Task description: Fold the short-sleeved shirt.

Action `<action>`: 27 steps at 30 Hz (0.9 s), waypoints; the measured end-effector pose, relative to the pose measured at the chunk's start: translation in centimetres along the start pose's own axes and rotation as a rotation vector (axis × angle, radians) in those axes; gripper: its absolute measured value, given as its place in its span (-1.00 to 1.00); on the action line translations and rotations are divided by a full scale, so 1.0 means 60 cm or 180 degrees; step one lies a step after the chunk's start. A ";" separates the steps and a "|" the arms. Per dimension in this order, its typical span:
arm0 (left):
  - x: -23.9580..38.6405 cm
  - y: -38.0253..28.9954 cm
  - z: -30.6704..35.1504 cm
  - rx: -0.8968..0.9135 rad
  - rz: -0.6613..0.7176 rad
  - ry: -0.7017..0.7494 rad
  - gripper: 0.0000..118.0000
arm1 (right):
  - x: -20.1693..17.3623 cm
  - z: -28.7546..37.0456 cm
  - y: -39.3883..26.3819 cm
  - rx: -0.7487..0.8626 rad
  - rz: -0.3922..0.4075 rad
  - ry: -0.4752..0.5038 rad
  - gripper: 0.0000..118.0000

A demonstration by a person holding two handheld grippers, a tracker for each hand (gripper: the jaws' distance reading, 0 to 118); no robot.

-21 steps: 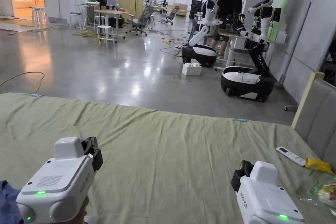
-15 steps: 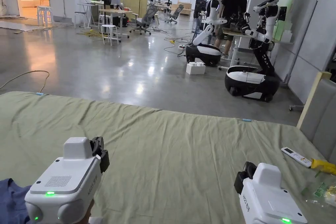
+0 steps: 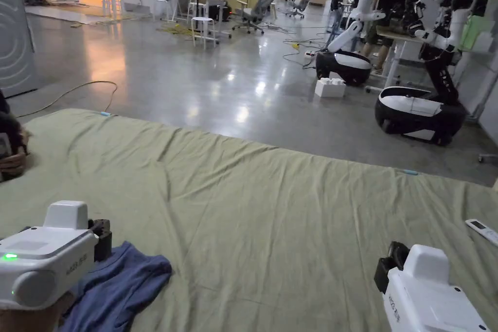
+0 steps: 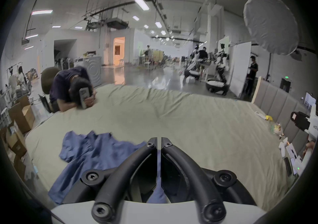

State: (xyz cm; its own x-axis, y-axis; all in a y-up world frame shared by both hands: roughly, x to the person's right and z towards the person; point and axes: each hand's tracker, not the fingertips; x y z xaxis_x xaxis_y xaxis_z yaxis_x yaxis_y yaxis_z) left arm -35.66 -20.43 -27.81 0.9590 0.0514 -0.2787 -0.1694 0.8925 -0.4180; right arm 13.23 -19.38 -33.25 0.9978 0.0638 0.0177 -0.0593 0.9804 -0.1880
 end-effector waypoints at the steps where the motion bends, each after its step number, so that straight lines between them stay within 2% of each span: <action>1: -0.026 -0.007 -0.006 -0.0144 0.0014 0.0032 -0.94 | -0.006 -0.001 -0.004 -0.0020 -0.0005 0.0023 -0.93; 5: -0.104 -0.041 -0.022 -0.0617 0.0155 0.0143 -0.89 | -0.032 -0.009 -0.021 -0.0135 -0.0024 0.0140 -0.93; 6: -0.120 -0.054 -0.028 -0.0684 0.0151 0.0207 -0.76 | -0.040 -0.012 -0.026 -0.0183 -0.0014 0.0167 -0.93; 7: -0.130 -0.066 -0.033 -0.0774 0.0108 0.0229 -0.56 | -0.046 -0.014 -0.029 -0.0192 0.0018 0.0185 -0.93; 8: -0.140 -0.078 -0.042 -0.0930 0.0050 0.0238 -0.18 | -0.051 -0.015 -0.032 -0.0207 0.0037 0.0198 -0.93; 9: -0.147 -0.091 -0.047 -0.1108 -0.0018 0.0265 0.12 | -0.056 -0.016 -0.035 -0.0220 0.0044 0.0209 -0.93; 10: -0.151 -0.104 -0.055 -0.1223 -0.0042 0.0294 0.29 | -0.060 -0.017 -0.037 -0.0229 0.0047 0.0223 -0.93; 11: -0.156 -0.119 -0.064 -0.1358 -0.0071 0.0333 0.36 | -0.065 -0.018 -0.039 -0.0235 0.0052 0.0236 -0.93; 14: -0.183 -0.162 -0.108 -0.1518 -0.0176 0.0325 0.39 | -0.076 -0.021 -0.042 -0.0260 0.0082 0.0264 -0.93; 20: -0.214 -0.237 -0.172 -0.2018 -0.0077 0.0367 0.46 | -0.086 -0.025 -0.047 -0.0301 0.0157 0.0271 -0.93; 22: -0.223 -0.241 -0.169 -0.1782 -0.0075 0.0223 0.46 | -0.090 -0.024 -0.049 -0.0319 0.0201 0.0223 -0.93; 23: -0.222 -0.234 -0.171 -0.1869 -0.0090 0.0246 0.44 | -0.090 -0.024 -0.049 -0.0323 0.0218 0.0225 -0.93; 24: -0.217 -0.228 -0.171 -0.1886 -0.0098 0.0269 0.39 | -0.090 -0.023 -0.050 -0.0325 0.0223 0.0222 -0.93; 25: -0.209 -0.229 -0.161 -0.1871 -0.0135 0.0261 0.25 | -0.091 -0.023 -0.051 -0.0332 0.0224 0.0219 -0.93; 27: -0.197 -0.229 -0.157 -0.1736 -0.0342 0.0190 -0.36 | -0.096 -0.025 -0.055 -0.0366 0.0232 0.0222 -0.93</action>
State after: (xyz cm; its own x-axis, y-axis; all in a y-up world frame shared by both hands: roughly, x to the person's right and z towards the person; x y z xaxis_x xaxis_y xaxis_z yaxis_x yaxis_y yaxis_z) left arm -46.82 -37.52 -26.91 0.9655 -0.0667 -0.2519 -0.1797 0.5294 -0.8291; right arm 7.74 -23.25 -34.22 0.9908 0.1170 -0.0675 -0.1320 0.9455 -0.2977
